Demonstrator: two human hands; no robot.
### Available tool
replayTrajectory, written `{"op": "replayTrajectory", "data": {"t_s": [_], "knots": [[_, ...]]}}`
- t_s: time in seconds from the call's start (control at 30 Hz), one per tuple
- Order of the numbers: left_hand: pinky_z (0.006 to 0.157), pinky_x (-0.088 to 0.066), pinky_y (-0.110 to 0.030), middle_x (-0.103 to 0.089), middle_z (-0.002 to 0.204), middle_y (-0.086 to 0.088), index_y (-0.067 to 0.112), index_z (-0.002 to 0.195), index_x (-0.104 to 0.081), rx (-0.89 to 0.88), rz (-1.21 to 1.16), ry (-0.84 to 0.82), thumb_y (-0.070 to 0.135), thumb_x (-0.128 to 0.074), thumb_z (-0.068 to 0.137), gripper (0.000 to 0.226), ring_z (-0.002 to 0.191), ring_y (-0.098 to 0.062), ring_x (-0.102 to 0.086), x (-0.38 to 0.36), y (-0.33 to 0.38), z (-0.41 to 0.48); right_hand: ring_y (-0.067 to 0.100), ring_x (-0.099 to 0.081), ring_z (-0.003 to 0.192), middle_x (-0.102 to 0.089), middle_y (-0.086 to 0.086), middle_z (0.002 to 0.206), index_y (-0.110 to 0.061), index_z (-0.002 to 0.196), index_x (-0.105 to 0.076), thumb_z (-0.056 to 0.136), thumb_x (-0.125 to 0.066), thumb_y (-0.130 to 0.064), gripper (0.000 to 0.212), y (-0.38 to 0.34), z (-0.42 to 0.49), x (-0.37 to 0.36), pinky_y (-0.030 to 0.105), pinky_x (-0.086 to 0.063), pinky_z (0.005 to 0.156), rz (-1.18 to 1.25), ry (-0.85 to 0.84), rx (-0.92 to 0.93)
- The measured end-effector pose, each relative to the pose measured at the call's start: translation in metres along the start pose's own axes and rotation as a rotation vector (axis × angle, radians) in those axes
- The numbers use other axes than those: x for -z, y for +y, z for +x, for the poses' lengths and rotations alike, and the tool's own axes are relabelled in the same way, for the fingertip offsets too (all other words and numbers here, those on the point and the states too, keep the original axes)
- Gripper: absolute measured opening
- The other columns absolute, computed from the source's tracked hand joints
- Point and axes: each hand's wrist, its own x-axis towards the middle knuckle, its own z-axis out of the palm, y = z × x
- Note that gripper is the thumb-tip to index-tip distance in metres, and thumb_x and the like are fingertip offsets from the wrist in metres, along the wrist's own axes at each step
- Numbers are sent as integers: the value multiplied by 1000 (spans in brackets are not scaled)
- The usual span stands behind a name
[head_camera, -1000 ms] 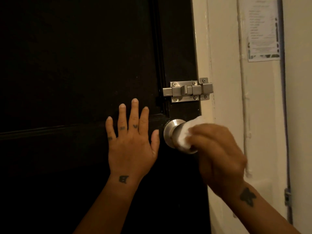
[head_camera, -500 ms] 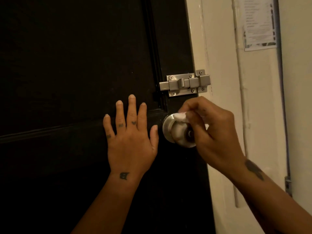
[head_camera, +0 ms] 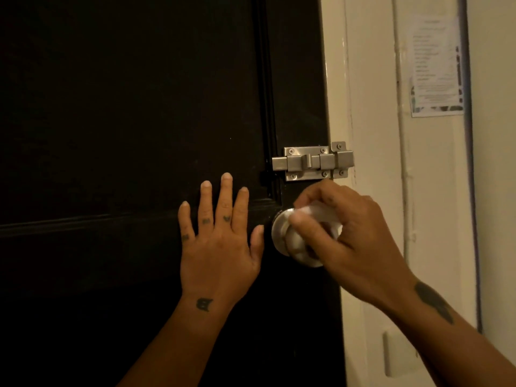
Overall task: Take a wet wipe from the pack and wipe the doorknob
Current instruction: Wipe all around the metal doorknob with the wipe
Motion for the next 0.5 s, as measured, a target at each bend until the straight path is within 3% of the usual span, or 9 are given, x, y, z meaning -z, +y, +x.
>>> {"op": "replayTrajectory", "data": {"t_s": [0.07,0.17,0.23,0.33,0.4,0.5], "knots": [[99,-18,-57,-43,142,-16,12,131,-48,1,4,3,44,-31,86,58,128,-39,-41,0,0,0,5,-54,74,-58,-13,80,-29,86,-54,77,-56,-51,24,-3,3,2,23,-46,63,-26,-26,-10],[99,-18,-56,-44,142,-16,12,130,-49,9,4,4,44,-32,84,58,128,-39,-42,2,1,1,4,-58,76,-61,-13,78,-28,80,-56,74,-58,-37,11,2,7,11,11,-47,62,130,-64,-92],[99,-18,-56,-44,141,-16,12,130,-50,14,3,3,43,-32,84,58,128,-38,-42,2,1,1,4,-63,78,-67,-5,79,-24,82,-62,74,-62,-26,9,9,8,21,13,-49,67,331,-73,-159],[100,-19,-55,-43,142,-16,12,130,-49,19,10,1,43,-33,84,58,128,-38,-42,2,2,-1,11,-67,88,-72,0,90,-26,95,-64,71,-62,-21,24,17,8,32,21,-54,77,567,2,-183],[101,-19,-54,-43,142,-15,12,131,-48,25,13,-1,42,-33,84,58,129,-38,-41,2,3,-1,8,-64,94,-71,-3,93,-29,99,-62,76,-61,-13,28,17,8,28,21,-53,81,525,65,-126],[100,-19,-54,-43,142,-15,12,131,-48,33,21,-1,42,-34,83,58,129,-38,-41,2,4,-1,4,-63,97,-68,-8,100,-25,96,-65,82,-58,-3,27,21,0,16,22,-52,84,438,-4,-85]]}}
